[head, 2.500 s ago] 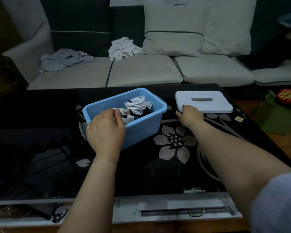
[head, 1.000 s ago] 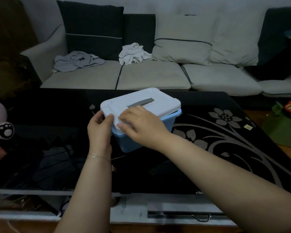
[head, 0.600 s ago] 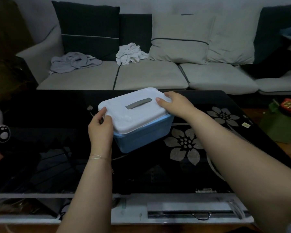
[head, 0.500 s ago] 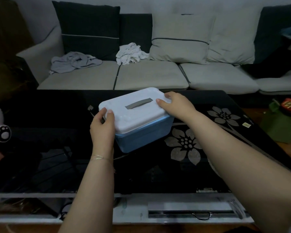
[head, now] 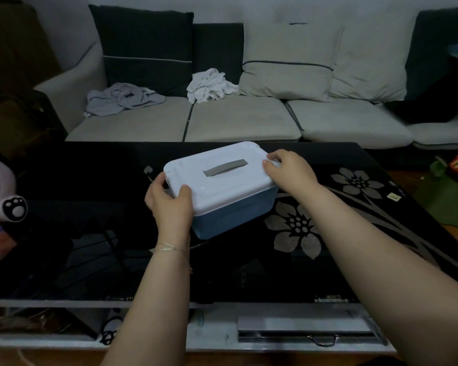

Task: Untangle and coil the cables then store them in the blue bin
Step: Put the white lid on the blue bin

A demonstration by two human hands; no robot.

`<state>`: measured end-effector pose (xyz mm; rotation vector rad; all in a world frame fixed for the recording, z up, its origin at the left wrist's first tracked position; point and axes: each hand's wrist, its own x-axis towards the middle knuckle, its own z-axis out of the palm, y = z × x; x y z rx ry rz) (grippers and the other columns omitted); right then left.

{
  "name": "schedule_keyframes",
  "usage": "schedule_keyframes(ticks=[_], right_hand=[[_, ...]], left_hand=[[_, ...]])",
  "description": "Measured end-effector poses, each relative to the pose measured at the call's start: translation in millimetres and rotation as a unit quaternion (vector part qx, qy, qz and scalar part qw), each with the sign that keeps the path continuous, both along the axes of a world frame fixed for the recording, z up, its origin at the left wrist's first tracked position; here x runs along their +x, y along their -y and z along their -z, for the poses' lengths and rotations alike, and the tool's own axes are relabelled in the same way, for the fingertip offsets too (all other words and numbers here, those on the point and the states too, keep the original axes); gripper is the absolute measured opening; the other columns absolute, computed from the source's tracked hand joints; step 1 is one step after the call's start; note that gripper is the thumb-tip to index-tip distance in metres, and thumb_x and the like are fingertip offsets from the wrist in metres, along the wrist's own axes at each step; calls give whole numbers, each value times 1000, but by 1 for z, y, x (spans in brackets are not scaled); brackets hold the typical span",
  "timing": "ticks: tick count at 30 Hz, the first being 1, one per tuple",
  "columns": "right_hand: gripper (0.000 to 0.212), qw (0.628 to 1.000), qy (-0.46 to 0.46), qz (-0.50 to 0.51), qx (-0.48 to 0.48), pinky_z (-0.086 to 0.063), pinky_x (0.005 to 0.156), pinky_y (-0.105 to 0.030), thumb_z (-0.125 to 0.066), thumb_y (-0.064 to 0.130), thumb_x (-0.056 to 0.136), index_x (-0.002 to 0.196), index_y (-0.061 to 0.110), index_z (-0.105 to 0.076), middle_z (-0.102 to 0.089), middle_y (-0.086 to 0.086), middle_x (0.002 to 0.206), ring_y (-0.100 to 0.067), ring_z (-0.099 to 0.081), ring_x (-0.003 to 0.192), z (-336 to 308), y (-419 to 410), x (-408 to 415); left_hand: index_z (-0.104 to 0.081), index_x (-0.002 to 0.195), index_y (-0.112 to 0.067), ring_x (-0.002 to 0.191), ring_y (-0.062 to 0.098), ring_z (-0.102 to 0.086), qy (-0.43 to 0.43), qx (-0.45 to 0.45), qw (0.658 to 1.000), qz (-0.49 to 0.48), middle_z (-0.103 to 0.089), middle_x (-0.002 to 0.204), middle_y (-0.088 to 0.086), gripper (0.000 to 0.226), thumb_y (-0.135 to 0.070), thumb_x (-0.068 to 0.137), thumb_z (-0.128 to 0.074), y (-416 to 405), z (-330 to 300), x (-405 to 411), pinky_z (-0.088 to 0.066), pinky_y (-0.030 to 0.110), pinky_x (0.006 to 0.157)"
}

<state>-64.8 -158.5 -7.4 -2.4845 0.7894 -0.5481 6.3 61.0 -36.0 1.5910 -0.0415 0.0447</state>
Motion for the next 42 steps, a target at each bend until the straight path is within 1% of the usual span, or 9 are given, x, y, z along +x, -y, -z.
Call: schedule_keyframes(ticks=[5, 8, 14, 20, 23, 30, 33, 36, 42], right_hand=[[39, 999, -28, 2, -26, -44, 93, -35, -49, 39, 93, 126, 19, -58, -56, -6, 129, -26, -52, 118, -6, 0, 2], [39, 998, -45, -5, -33, -45, 91, -35, -50, 39, 93, 125, 19, -59, -58, -5, 129, -26, -53, 117, -11, 2, 2], [38, 998, -59, -15, -31, -45, 87, -33, -51, 42, 92, 121, 21, -62, -60, -3, 126, -24, -55, 114, -15, 3, -1], [44, 999, -32, -13, -14, -43, 95, -33, -55, 43, 90, 125, 19, -61, -58, -1, 131, -22, -53, 120, -11, 1, -5], [46, 999, -29, -4, -22, -43, 94, -33, -55, 45, 88, 125, 18, -61, -58, -2, 130, -23, -54, 118, -10, -1, -7], [51, 1000, -6, 15, -18, -40, 85, -28, -56, 50, 87, 126, 18, -61, -57, -3, 127, -21, -55, 115, -5, -6, -26], [53, 999, -8, 31, -23, -41, 87, -31, -56, 52, 86, 128, 18, -60, -56, -6, 125, -24, -55, 114, -4, -12, -30], [51, 998, 10, 52, -20, -42, 87, -32, -55, 52, 87, 127, 19, -59, -55, -9, 121, -25, -54, 112, 0, -20, -35], [63, 974, 150, 118, 120, -39, 101, -36, -65, 45, 82, 135, 18, -45, -42, -9, 130, -26, -44, 121, 20, -33, -43]], left_hand=[[-14, 152, -14, 107, 18, -53, -154, -132, 979, -19, -41, 134, 2, 81, -21, 88, -64, 5, -3, -11, -45, 25, 78], [-40, 139, -4, 85, 17, -63, -221, -223, 949, -14, -60, 119, 6, 64, -25, 86, -68, 8, 0, -14, -48, 20, 49], [-64, 106, -8, 81, 17, -64, -126, -217, 968, -31, -67, 91, 2, 20, -11, 87, -64, 10, 0, -16, -54, 32, 77], [-64, 83, -13, 65, 10, -55, -25, -80, 996, 2, -61, 75, -2, 7, -11, 86, -59, 4, 4, -2, -45, 18, 55], [-65, 89, -7, 61, 9, -52, 1, -9, 1000, 30, -58, 72, -2, 10, -13, 87, -57, -1, 5, 9, -42, 17, 51], [-64, 93, -13, 82, 20, -58, 18, 84, 991, 103, -64, 90, 6, 12, -16, 89, -53, -4, 0, 32, -48, 31, 73], [-57, 121, -15, 93, 14, -58, 11, 45, 989, 140, -61, 102, -5, 28, -25, 96, -52, -3, -1, 31, -46, 23, 76], [-24, 151, -15, 116, 11, -49, -44, -43, 980, 187, -43, 129, -9, 73, -37, 92, -62, -1, 7, 31, -38, 23, 93], [-52, 129, -14, 105, 17, -62, -49, -137, 980, 135, -62, 121, 3, 60, -35, 78, -74, 10, 17, 31, -49, 26, 78]])
